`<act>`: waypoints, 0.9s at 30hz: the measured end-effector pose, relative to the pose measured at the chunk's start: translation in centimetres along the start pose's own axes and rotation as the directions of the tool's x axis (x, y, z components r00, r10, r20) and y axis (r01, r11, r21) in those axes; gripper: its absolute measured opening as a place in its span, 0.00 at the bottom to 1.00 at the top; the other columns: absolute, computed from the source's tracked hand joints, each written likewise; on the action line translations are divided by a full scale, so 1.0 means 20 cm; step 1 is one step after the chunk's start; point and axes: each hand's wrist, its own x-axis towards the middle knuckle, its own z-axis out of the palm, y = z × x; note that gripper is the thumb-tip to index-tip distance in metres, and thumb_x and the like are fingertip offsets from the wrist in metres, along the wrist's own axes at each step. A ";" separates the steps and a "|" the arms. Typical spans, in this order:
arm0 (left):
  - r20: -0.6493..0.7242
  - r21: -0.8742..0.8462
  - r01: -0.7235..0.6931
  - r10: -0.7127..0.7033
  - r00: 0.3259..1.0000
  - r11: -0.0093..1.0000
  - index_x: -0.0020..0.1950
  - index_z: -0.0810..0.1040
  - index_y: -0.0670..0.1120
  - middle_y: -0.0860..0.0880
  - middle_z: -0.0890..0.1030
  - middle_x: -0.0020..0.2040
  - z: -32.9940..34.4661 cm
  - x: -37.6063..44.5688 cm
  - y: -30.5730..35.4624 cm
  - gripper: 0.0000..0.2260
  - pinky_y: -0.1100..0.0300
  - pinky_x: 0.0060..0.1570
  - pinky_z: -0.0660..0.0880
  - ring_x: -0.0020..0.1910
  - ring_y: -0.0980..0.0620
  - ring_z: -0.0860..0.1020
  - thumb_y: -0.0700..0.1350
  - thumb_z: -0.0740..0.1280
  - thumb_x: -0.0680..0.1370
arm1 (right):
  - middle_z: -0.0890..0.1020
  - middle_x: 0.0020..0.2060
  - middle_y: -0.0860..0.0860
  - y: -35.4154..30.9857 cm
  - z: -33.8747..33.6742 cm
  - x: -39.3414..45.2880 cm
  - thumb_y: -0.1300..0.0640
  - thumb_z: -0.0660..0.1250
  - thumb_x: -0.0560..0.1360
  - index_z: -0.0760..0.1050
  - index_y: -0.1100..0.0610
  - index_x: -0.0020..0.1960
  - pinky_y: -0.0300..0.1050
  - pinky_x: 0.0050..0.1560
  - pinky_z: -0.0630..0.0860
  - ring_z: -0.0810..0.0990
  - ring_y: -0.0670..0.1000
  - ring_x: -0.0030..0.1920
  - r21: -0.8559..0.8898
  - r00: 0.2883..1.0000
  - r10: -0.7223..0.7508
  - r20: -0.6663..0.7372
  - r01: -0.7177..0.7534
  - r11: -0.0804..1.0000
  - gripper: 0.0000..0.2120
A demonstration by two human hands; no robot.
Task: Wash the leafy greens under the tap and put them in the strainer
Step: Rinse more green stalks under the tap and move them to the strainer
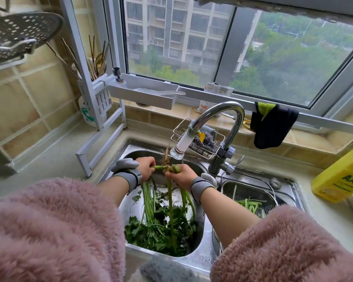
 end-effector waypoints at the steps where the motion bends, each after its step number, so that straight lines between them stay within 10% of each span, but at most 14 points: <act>1: 0.008 -0.010 0.003 -0.003 1.000 1.000 0.56 0.75 0.41 0.42 0.79 0.54 0.01 0.00 0.01 0.08 0.57 0.50 0.70 0.49 0.46 0.75 0.41 0.61 0.79 | 0.72 0.27 0.47 0.00 -0.01 0.00 0.61 0.64 0.77 0.74 0.56 0.38 0.30 0.27 0.66 0.69 0.40 0.23 -0.005 1.000 0.008 -0.011 -0.008 1.000 0.08; 17: 0.109 -0.095 -0.016 0.027 0.994 0.995 0.31 0.69 0.49 0.51 0.69 0.30 0.03 0.01 0.02 0.17 0.66 0.29 0.62 0.30 0.56 0.67 0.49 0.61 0.80 | 0.67 0.28 0.48 0.06 0.03 0.08 0.58 0.63 0.77 0.62 0.54 0.29 0.40 0.33 0.64 0.64 0.45 0.29 -0.213 0.985 0.084 -0.148 -0.115 0.970 0.19; 23: 0.171 -0.344 0.033 0.028 0.985 0.938 0.33 0.73 0.47 0.51 0.69 0.29 0.02 -0.03 0.01 0.17 0.69 0.23 0.61 0.26 0.56 0.64 0.49 0.58 0.81 | 0.69 0.29 0.49 0.07 0.04 0.10 0.59 0.63 0.77 0.65 0.53 0.30 0.42 0.42 0.68 0.66 0.46 0.30 -0.183 0.981 0.127 -0.143 -0.152 0.971 0.18; 27: 0.274 -0.662 0.190 -0.001 0.962 0.725 0.33 0.71 0.44 0.52 0.65 0.22 0.05 -0.03 -0.03 0.19 0.65 0.23 0.57 0.20 0.57 0.59 0.48 0.56 0.82 | 0.69 0.28 0.48 0.06 0.03 0.10 0.59 0.63 0.77 0.65 0.53 0.31 0.41 0.40 0.67 0.66 0.45 0.29 -0.211 0.987 0.116 -0.108 -0.137 0.968 0.17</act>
